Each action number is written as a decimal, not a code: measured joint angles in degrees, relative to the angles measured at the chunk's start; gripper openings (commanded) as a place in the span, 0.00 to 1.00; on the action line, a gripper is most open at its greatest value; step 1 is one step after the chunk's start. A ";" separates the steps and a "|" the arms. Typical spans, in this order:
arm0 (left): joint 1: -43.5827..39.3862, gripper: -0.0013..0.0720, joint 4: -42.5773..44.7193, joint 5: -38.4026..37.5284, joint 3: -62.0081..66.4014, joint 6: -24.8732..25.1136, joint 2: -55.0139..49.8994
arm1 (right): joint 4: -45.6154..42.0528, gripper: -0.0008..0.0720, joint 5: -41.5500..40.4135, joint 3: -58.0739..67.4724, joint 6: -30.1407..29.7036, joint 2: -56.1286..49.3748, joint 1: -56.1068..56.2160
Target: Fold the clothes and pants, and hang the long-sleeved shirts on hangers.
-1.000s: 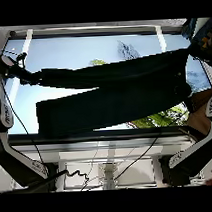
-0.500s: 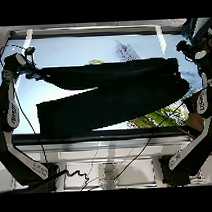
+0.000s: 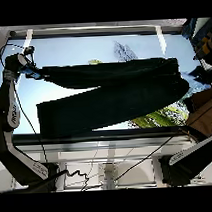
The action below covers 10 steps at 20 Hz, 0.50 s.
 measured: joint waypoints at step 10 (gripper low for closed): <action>0.00 0.05 0.13 -0.20 0.00 -0.09 0.00 | -0.59 0.56 17.29 -1.25 -1.66 -2.99 -2.05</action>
